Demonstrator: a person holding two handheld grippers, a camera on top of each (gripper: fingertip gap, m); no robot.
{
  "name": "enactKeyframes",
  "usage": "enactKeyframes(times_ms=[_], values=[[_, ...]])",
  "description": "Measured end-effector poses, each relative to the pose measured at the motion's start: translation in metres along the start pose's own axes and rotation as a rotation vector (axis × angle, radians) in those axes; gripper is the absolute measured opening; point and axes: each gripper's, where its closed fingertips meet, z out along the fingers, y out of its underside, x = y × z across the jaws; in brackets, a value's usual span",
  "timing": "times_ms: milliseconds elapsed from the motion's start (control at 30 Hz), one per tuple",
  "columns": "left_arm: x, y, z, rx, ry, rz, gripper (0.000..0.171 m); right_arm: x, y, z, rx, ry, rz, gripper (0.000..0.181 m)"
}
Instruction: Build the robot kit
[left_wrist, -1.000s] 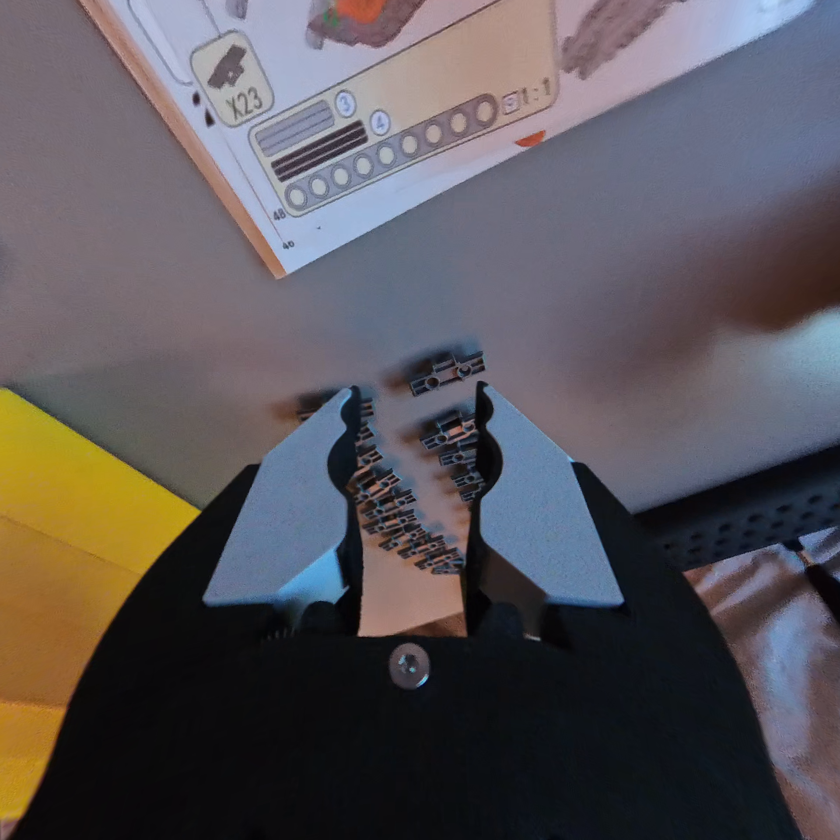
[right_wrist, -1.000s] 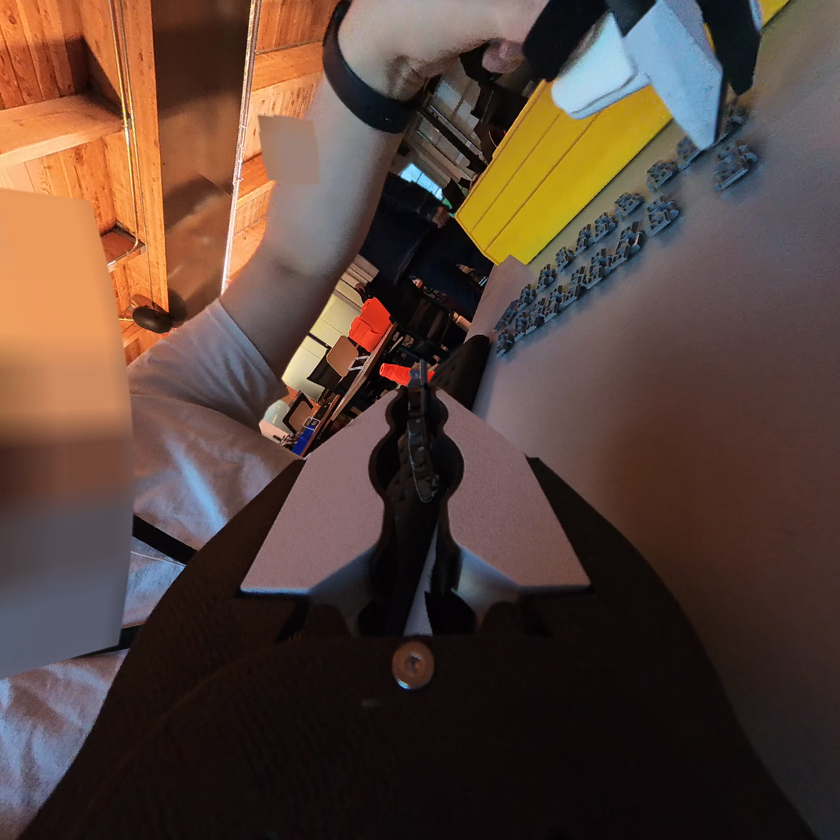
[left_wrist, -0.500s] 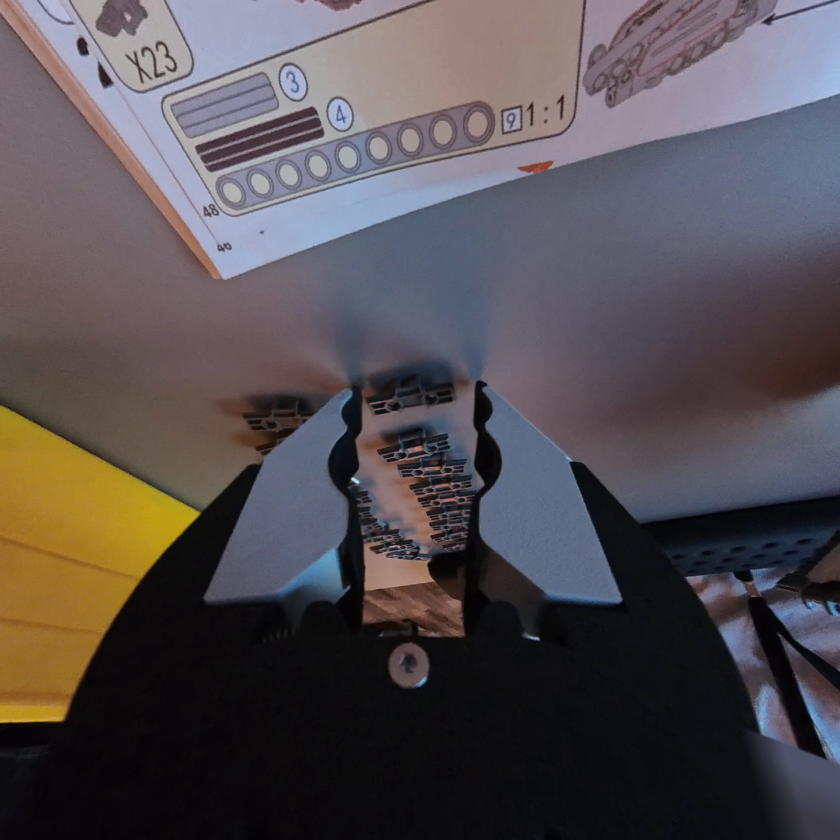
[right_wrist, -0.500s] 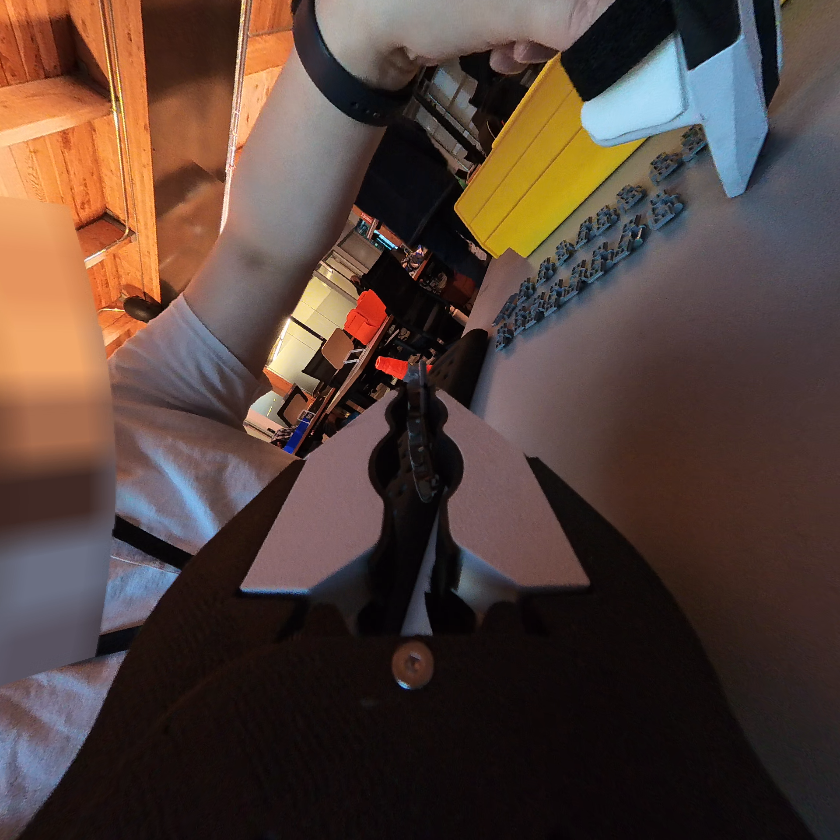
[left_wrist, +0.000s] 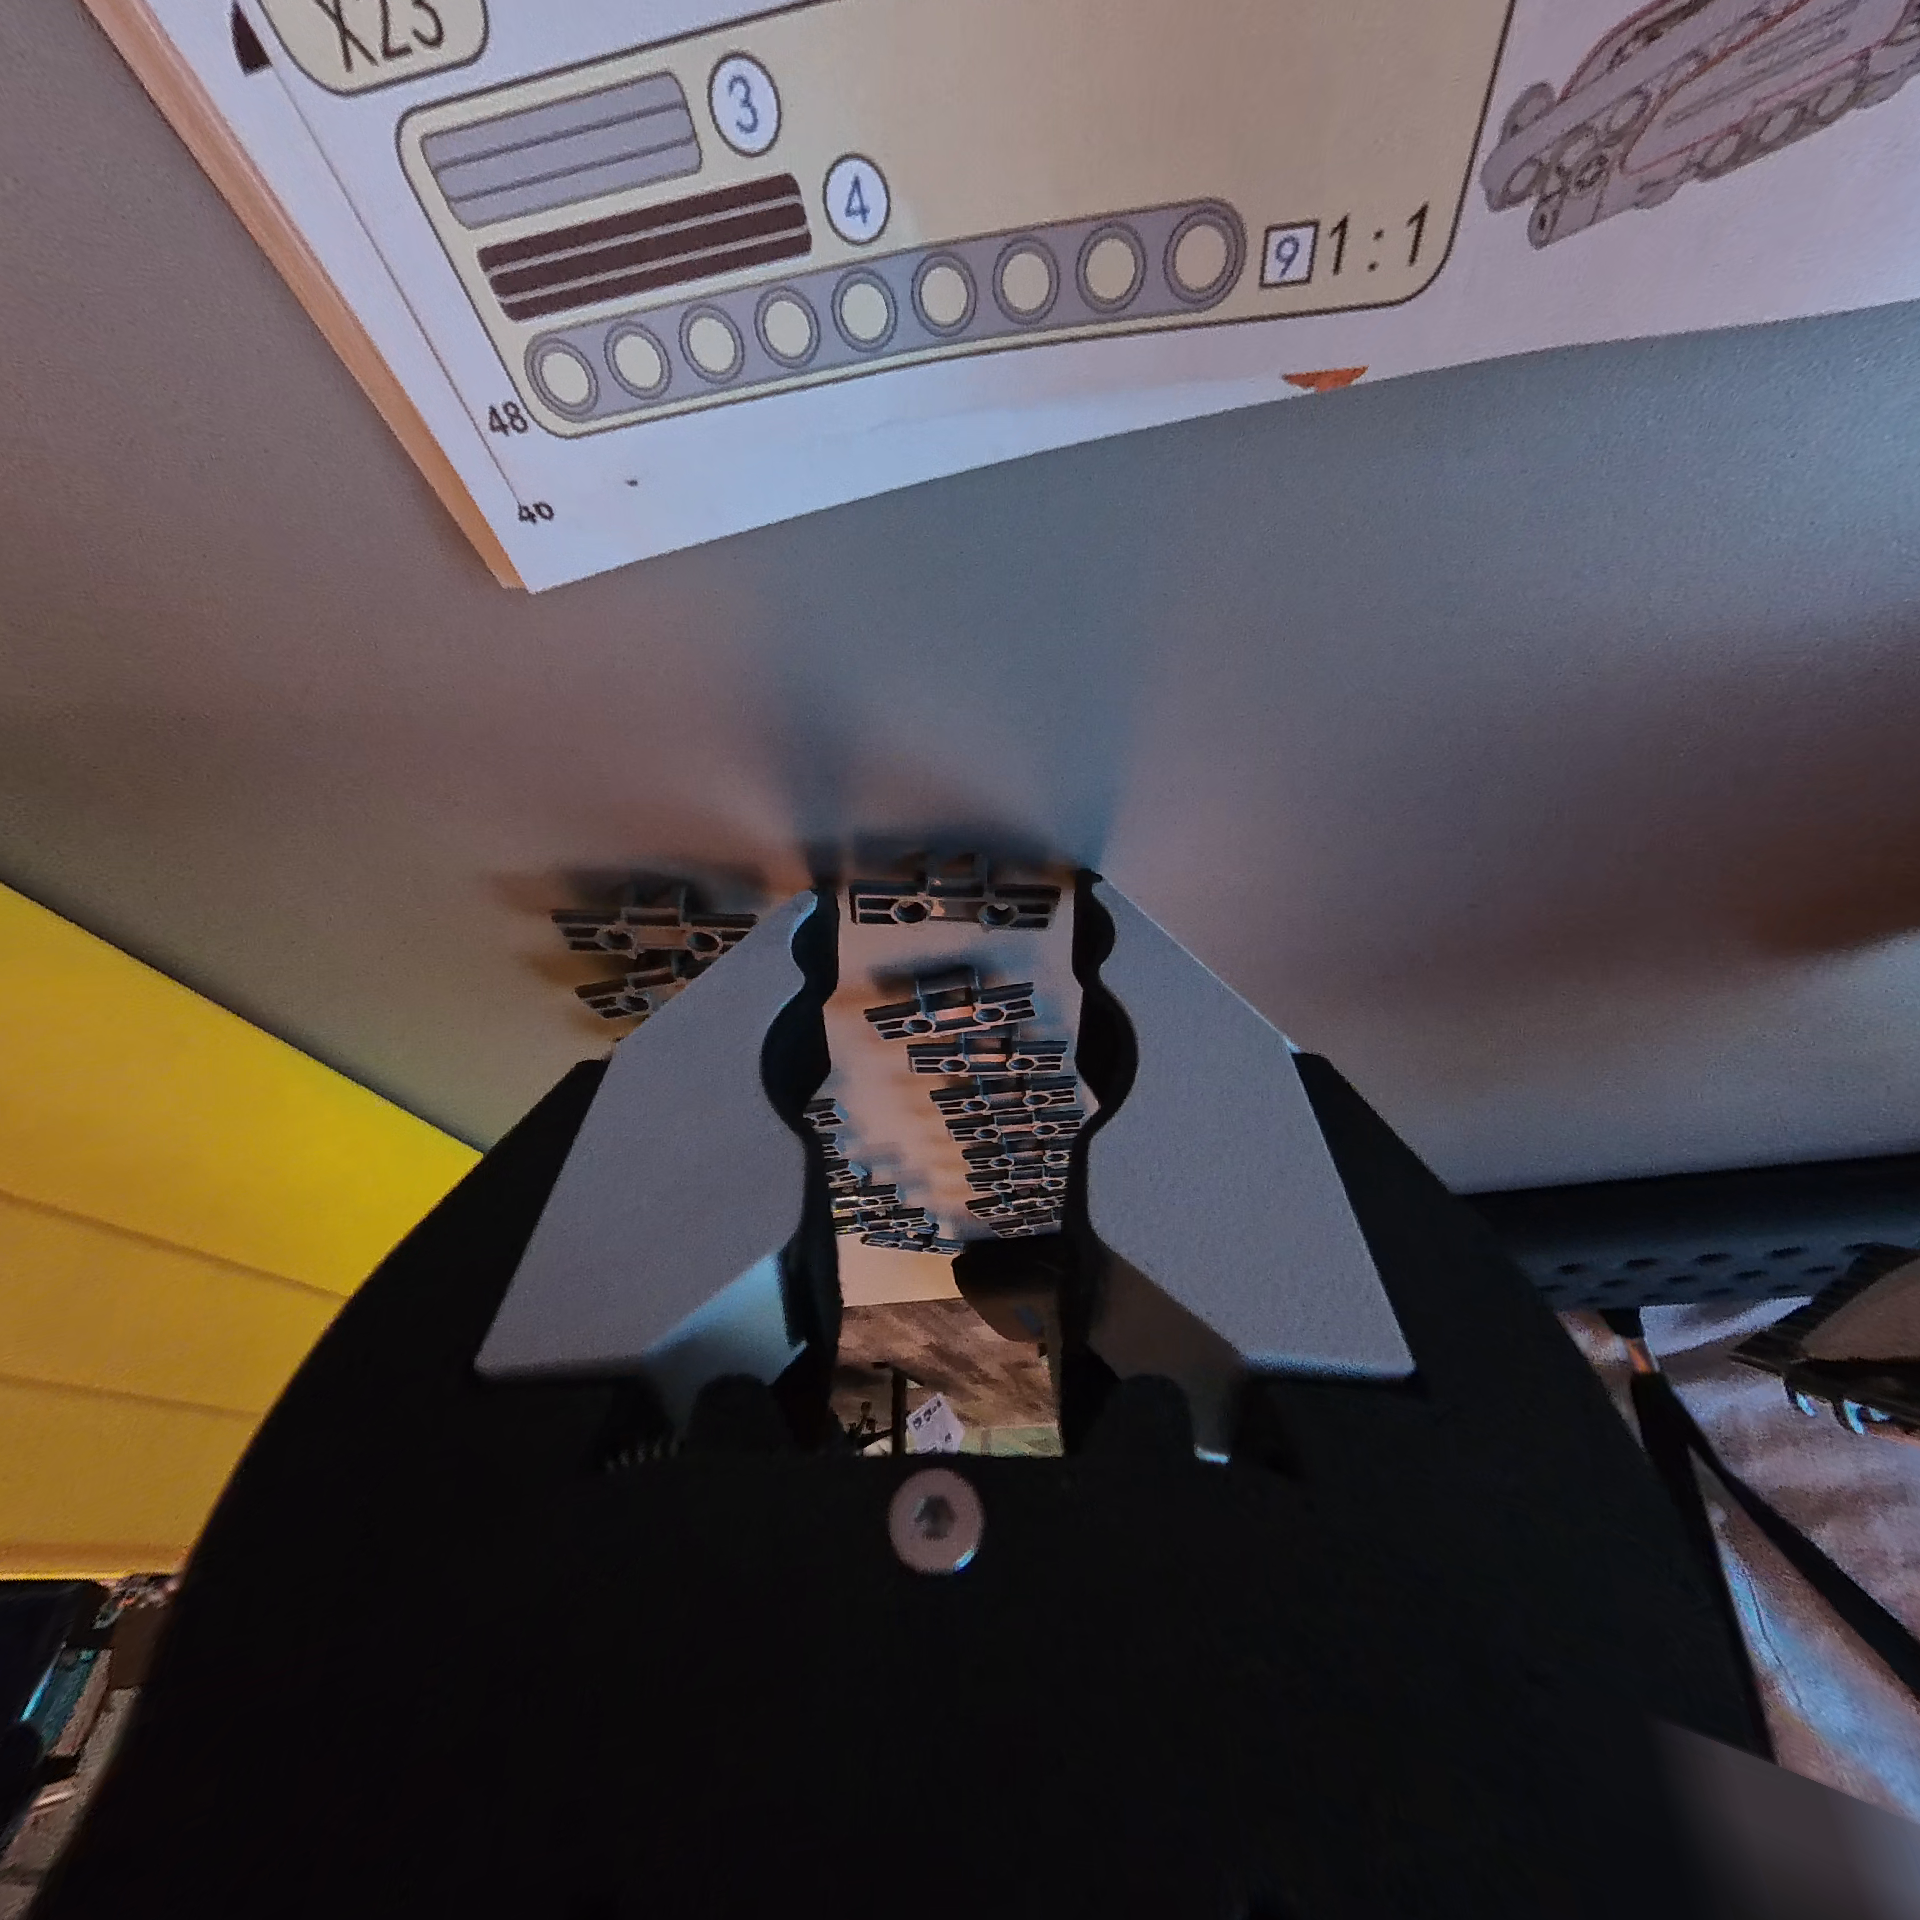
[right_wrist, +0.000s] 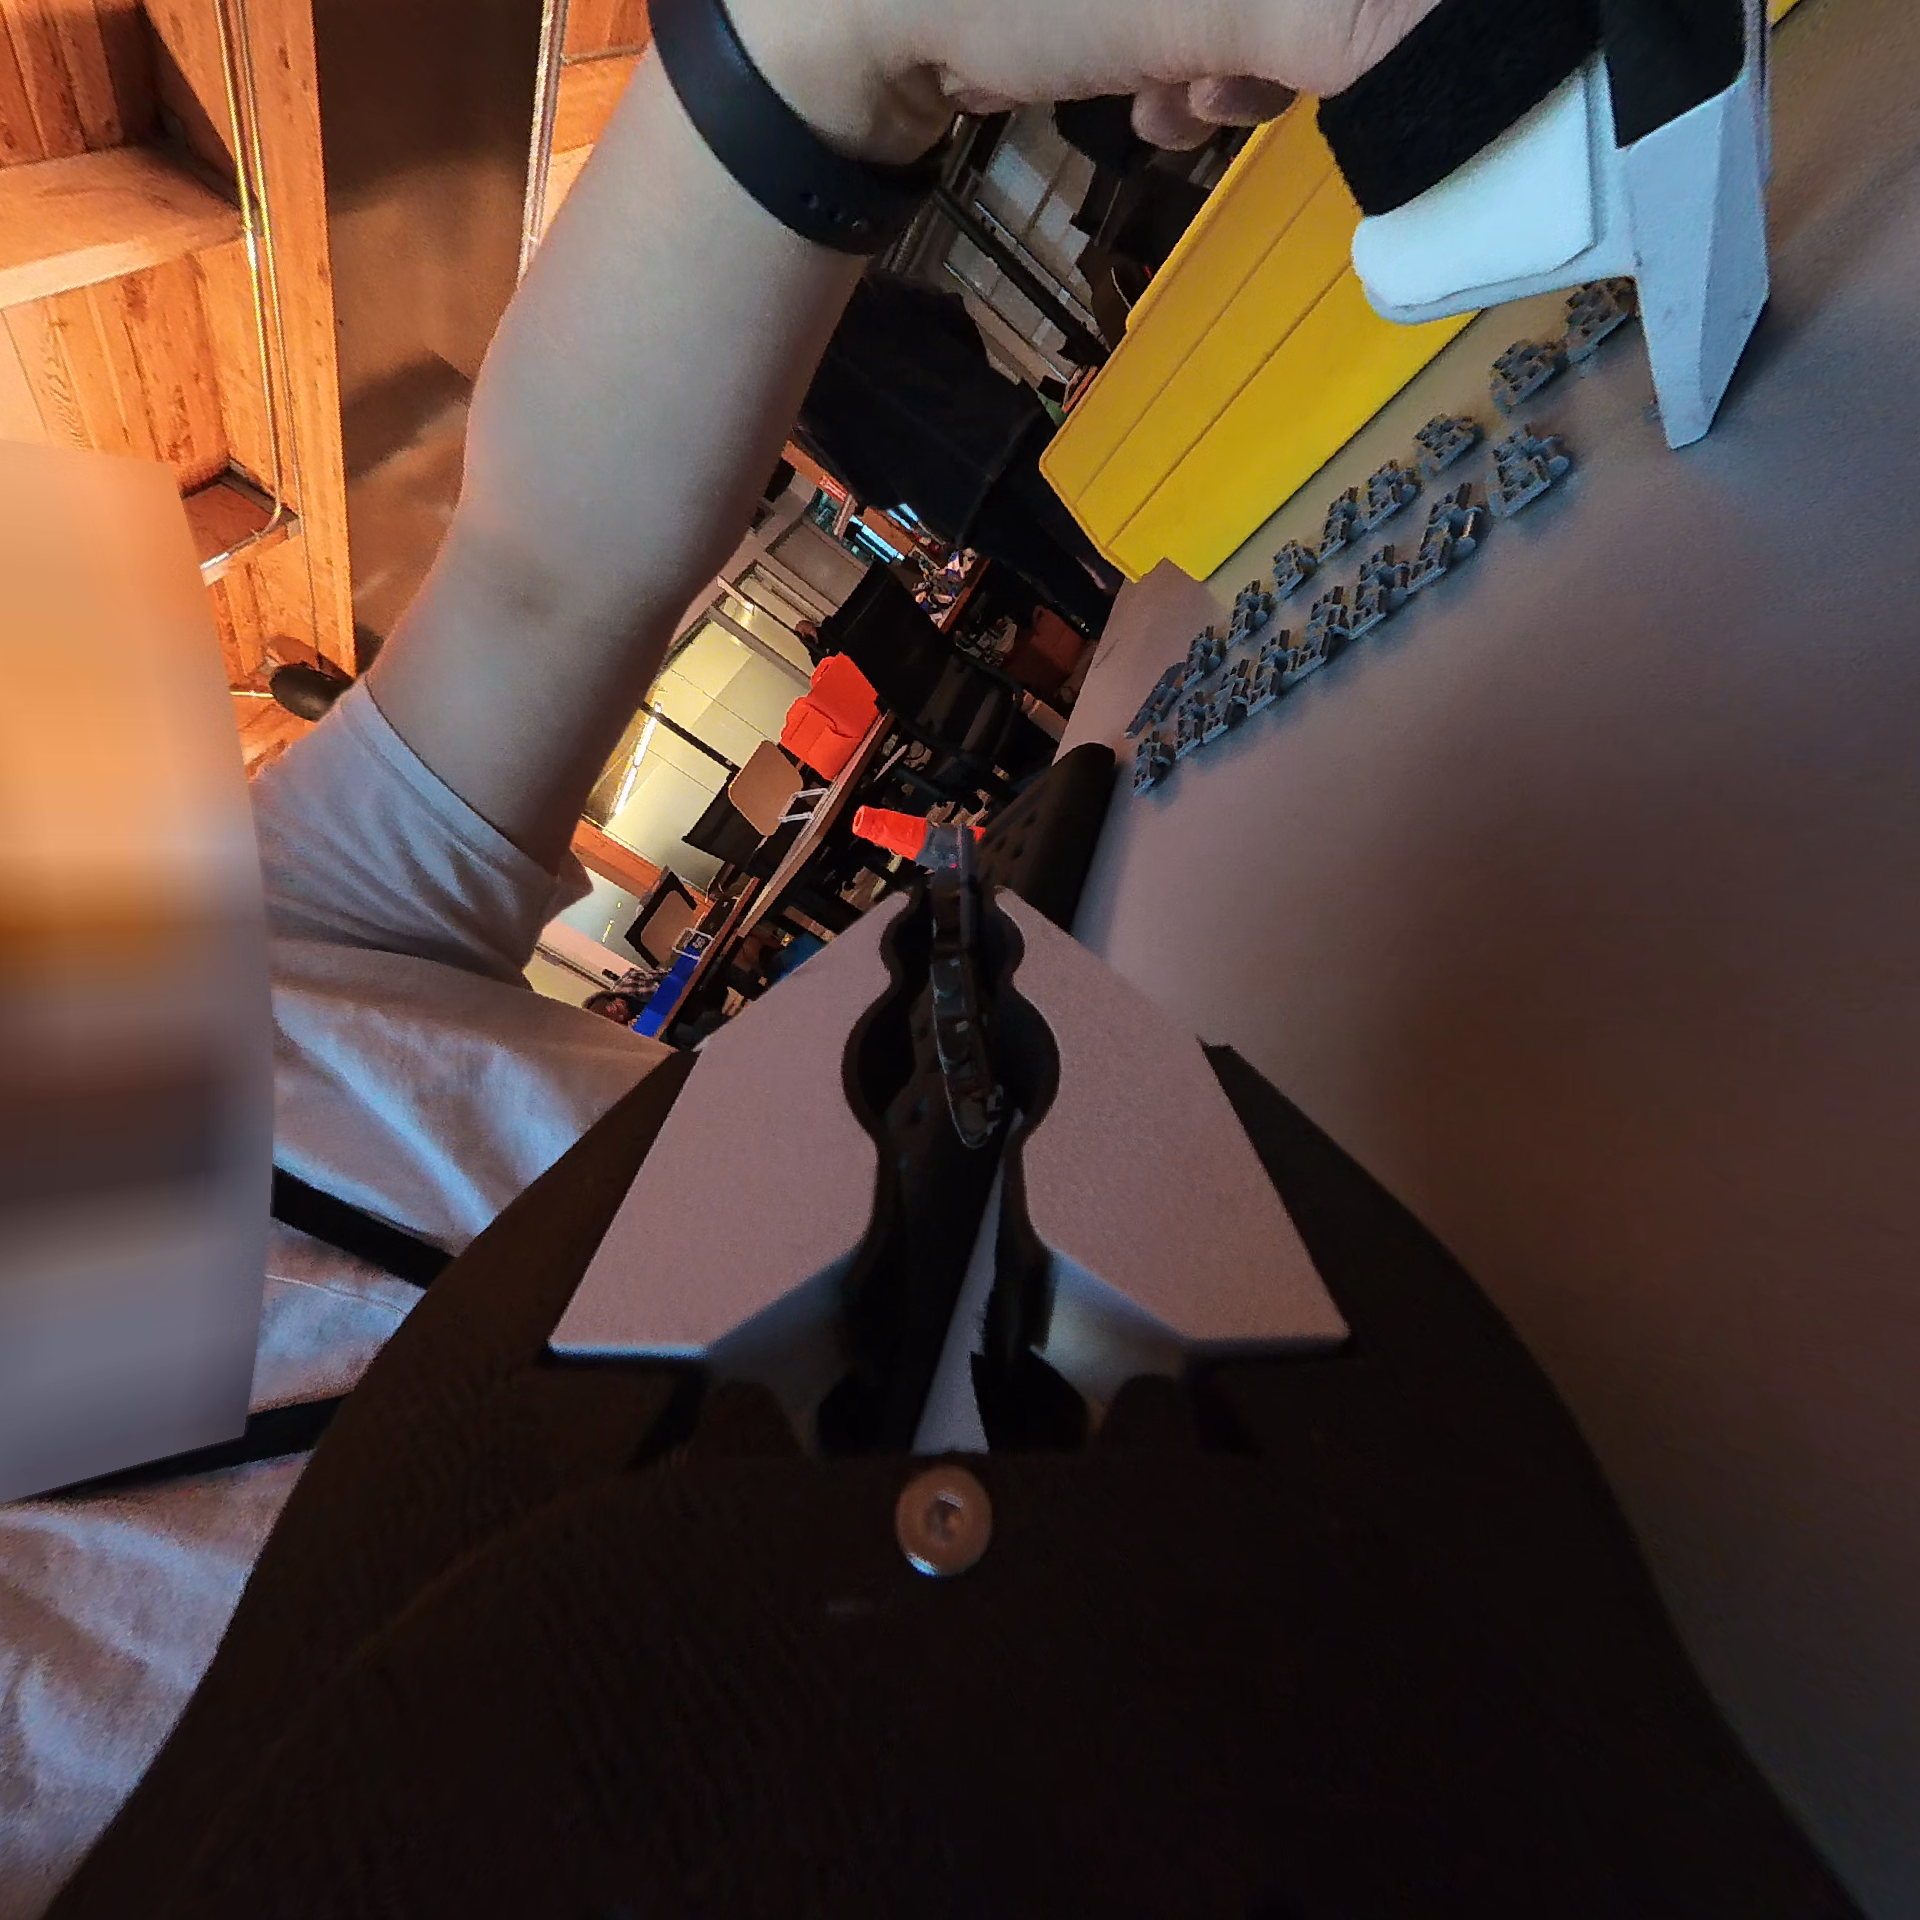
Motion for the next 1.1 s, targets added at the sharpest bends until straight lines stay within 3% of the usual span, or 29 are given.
enactKeyframes(times_ms=[433,633,700,1100], values=[[0.0023,0.0025,0.0014,-0.059,-0.022,0.039,0.052,0.0027,-0.0004,-0.0001,0.000,0.017,0.000,0.005],[0.0023,0.0028,0.0013,-0.058,-0.030,0.066,0.050,0.0038,-0.0009,-0.0003,0.003,0.023,0.002,0.005],[0.0041,0.0011,0.0001,-0.031,-0.029,0.083,0.037,0.0040,-0.0010,-0.0003,0.002,0.022,0.005,0.005],[0.0048,0.0010,-0.0003,0.020,-0.056,0.161,0.037,0.0074,-0.0062,-0.0049,0.048,0.055,0.002,0.005]])
